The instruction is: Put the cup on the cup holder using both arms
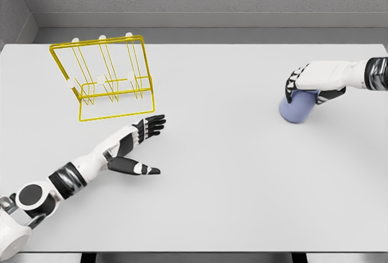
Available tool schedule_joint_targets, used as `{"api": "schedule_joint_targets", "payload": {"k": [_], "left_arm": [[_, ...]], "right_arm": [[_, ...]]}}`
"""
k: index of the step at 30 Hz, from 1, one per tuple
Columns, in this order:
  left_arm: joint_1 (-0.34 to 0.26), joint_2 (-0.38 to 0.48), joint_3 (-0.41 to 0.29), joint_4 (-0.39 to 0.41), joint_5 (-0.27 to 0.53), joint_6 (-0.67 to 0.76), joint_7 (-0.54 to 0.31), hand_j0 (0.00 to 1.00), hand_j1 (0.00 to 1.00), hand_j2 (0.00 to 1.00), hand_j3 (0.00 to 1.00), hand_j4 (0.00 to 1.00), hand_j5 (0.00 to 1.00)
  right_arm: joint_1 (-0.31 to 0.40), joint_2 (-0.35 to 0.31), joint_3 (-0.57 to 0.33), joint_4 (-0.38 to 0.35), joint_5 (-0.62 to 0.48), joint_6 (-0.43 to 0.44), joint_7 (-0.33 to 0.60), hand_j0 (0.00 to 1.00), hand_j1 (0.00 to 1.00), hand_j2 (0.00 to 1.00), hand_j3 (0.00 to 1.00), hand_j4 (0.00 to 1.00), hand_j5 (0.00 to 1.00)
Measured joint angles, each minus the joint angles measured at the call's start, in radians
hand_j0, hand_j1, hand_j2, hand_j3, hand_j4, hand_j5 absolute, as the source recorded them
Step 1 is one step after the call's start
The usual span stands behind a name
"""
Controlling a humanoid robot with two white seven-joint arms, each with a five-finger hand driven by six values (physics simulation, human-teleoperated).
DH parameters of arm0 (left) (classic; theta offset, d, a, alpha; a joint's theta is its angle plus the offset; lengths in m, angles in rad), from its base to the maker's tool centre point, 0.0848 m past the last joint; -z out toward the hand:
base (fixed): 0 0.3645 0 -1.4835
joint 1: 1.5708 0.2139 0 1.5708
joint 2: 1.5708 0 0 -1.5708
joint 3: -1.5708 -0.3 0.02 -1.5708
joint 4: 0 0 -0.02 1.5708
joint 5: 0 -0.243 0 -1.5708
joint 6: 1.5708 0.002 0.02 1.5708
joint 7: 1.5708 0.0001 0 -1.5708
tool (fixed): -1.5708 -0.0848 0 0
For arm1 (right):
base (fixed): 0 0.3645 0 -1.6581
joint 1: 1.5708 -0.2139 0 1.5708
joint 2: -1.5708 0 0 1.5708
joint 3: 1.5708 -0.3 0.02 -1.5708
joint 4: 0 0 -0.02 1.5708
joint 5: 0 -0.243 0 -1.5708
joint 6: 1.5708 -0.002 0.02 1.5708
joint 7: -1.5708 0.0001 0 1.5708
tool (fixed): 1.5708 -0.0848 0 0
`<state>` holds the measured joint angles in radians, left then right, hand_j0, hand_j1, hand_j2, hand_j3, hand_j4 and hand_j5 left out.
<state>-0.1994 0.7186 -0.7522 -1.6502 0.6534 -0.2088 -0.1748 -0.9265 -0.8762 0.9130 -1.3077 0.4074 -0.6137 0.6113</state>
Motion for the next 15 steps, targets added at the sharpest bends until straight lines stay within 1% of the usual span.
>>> {"api": "schedule_joint_targets", "payload": {"k": [3,6,15], "left_arm": [[0.000,-0.008,-0.001,0.007,-0.002,0.000,0.000,1.00,1.00,1.00,1.00,1.00,1.00],[-0.006,-0.012,-0.001,0.010,-0.002,0.000,0.000,1.00,1.00,1.00,1.00,1.00,1.00],[-0.009,-0.013,0.001,0.013,-0.003,-0.002,0.000,1.00,1.00,1.00,1.00,1.00,1.00]], "right_arm": [[0.002,-0.006,-0.002,-0.028,-0.002,0.000,0.000,0.50,0.50,0.50,0.50,0.50,0.50],[0.002,-0.025,-0.003,-0.079,-0.002,0.000,0.000,0.50,0.50,0.50,0.50,0.50,0.50],[0.009,-0.073,-0.004,-0.284,0.004,0.000,0.000,0.49,0.49,0.49,0.49,0.49,0.49]]}}
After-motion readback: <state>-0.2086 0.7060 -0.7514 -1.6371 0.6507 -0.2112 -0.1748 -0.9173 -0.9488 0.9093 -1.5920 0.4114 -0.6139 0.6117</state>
